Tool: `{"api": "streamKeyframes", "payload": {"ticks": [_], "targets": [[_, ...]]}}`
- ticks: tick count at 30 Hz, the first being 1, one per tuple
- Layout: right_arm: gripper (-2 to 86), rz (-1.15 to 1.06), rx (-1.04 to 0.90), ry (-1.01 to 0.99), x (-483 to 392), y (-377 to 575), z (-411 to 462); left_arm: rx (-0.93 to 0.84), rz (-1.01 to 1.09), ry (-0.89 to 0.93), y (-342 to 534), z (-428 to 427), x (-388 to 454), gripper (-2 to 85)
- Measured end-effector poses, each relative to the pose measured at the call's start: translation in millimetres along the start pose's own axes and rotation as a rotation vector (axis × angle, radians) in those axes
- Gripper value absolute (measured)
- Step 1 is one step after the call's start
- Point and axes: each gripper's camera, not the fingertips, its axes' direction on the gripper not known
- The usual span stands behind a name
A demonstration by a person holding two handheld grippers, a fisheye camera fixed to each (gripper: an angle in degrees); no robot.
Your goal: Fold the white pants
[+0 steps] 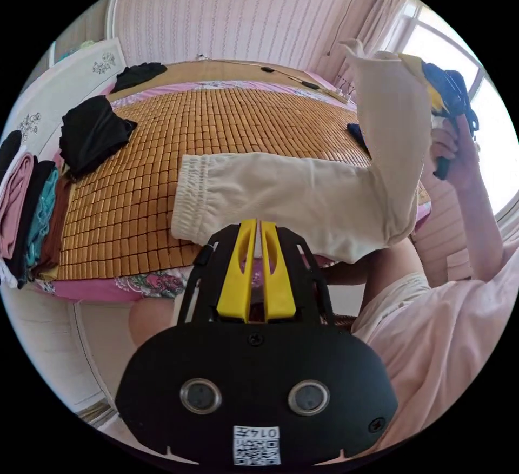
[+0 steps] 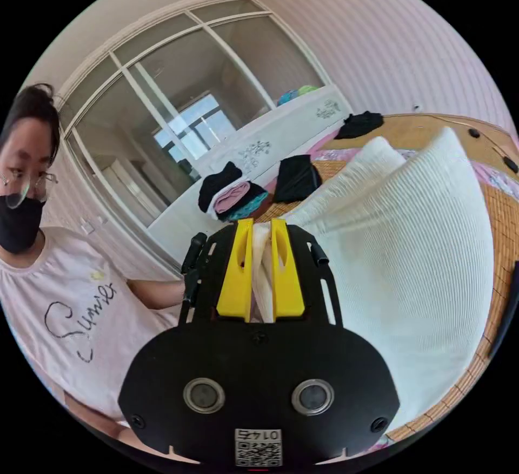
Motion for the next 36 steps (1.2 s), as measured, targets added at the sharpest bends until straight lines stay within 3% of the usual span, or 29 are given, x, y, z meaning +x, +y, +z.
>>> {"api": "streamKeyframes", "payload": {"ticks": [3, 6, 9, 13, 18, 22, 30, 33, 36], "targets": [[5.7, 0.081, -0.198, -0.013, 7.1, 4.7, 139.0, 0.056, -0.122, -0.086, 14.4, -23.9, -36.4, 1.0], [2.8, 0.144, -0.417, 0.111, 23.4, 38.7, 212.9, 0.013, -0.252, -0.091, 29.2, -26.6, -72.2, 5.4], [1.9, 0.165, -0.467, 0.159, 34.1, 69.8, 222.0, -0.014, -0.318, -0.002, 35.8, -20.2, -90.8, 7.4], [1.7, 0.232, -0.497, 0.261, 51.6, 101.9, 209.8, -0.020, -0.253, 0.030, 19.5, -7.5, -81.9, 8.2], [3.6, 0.356, -0.489, 0.299, 82.4, 126.7, 219.9, -0.180, -0.130, -0.122, -0.8, 28.1, -64.1, 8.2], [9.1, 0.264, -0.511, 0.376, 93.4, 88.4, 263.0, -0.192, -0.025, -0.212, -0.7, 29.9, -54.1, 5.0], [12.5, -0.158, -0.562, 0.556, 109.9, -31.4, 418.5, -0.026, -0.024, -0.098, 11.1, -43.5, -58.6, 0.5], [15.1, -0.142, -0.710, 0.533, 143.2, -40.5, 486.4, -0.048, -0.075, -0.071, 20.3, -45.1, -73.0, 0.7], [10.9, -0.094, -0.887, 0.534, 177.2, -28.2, 538.2, -0.139, -0.138, -0.052, 27.6, -19.8, -91.5, 1.1]]}}
